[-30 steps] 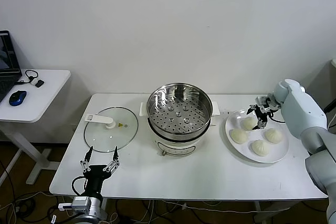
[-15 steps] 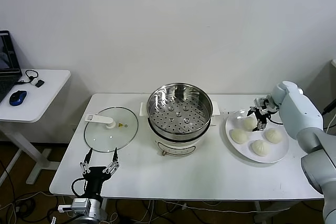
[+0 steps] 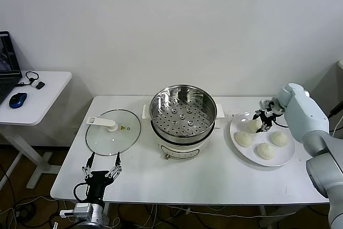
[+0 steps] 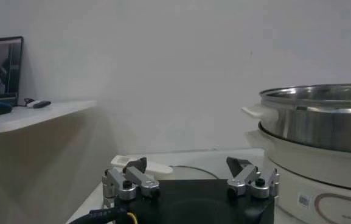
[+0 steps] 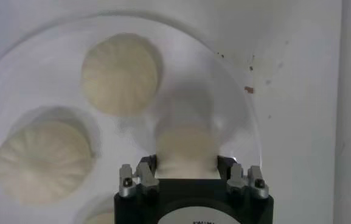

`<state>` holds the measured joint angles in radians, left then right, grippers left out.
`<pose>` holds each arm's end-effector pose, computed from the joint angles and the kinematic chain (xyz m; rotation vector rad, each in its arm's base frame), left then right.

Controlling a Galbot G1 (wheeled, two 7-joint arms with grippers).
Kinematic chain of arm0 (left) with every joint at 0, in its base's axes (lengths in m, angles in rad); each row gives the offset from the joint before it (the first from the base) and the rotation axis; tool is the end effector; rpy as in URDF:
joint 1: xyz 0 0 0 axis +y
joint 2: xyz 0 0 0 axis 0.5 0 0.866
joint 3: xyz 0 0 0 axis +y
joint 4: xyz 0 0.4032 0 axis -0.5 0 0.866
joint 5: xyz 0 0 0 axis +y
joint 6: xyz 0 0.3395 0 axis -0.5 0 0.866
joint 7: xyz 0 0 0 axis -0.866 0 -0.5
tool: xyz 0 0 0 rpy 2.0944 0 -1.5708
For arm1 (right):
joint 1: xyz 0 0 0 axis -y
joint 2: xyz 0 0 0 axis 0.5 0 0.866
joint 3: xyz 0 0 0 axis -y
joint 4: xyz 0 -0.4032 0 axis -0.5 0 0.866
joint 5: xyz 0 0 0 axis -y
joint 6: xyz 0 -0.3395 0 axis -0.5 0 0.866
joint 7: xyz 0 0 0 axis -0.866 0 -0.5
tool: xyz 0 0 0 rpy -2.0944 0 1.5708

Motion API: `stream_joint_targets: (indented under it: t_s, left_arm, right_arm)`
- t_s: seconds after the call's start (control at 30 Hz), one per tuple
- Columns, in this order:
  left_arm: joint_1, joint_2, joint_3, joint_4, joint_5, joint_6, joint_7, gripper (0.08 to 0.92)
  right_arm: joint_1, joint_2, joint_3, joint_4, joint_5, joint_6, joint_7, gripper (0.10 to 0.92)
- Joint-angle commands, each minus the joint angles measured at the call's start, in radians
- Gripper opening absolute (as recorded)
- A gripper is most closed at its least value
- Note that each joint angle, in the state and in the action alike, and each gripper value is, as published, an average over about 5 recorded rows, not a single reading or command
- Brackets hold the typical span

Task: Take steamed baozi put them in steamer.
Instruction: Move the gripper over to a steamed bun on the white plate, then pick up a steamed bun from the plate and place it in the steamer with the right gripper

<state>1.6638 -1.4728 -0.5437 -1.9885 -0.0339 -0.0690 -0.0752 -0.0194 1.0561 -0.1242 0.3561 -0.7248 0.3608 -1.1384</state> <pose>0.1007 0.0322 -0.3945 0.0684 -3.0124 -0.0985 0.6165 -0.2930 -0.2618 1.2138 -1.4163 1.3501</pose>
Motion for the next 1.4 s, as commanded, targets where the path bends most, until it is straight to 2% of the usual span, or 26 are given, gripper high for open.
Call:
stream_joint_targets:
  t_s: [0.03,0.4,0.63,0.9,1.2,1.4]
  left_arm:
    - [-0.003,-0.001,0.0,0.002,0.0,0.002,-0.001,0.823]
    - [-0.005,-0.002,0.002,0.0,0.003,0.007,-0.005,0.823]
    - [0.009,-0.002,0.002,-0.006,0.005,0.001,-0.01,0.823]
    - [0.022,-0.002,0.003,-0.024,0.008,-0.002,-0.023,0.823]
    - [0.026,-0.002,0.004,-0.042,0.009,0.001,-0.027,0.823]
    - [0.025,-0.004,0.008,-0.049,0.011,0.002,-0.031,0.823]
  right_arm:
    - [0.001,-0.014,-0.033,0.042,0.044,0.001,-0.006,0.658]
    - [0.041,-0.115,-0.198,0.21,0.242,0.058,-0.058,0.653]
    - [0.115,-0.21,-0.37,0.448,0.409,0.051,-0.076,0.653]
    - [0.335,-0.285,-0.615,0.674,0.605,0.015,-0.096,0.649]
    - [0.603,-0.205,-0.872,0.763,0.771,0.004,-0.106,0.651]
    - [0.687,-0.108,-0.974,0.786,0.803,0.011,-0.105,0.65]
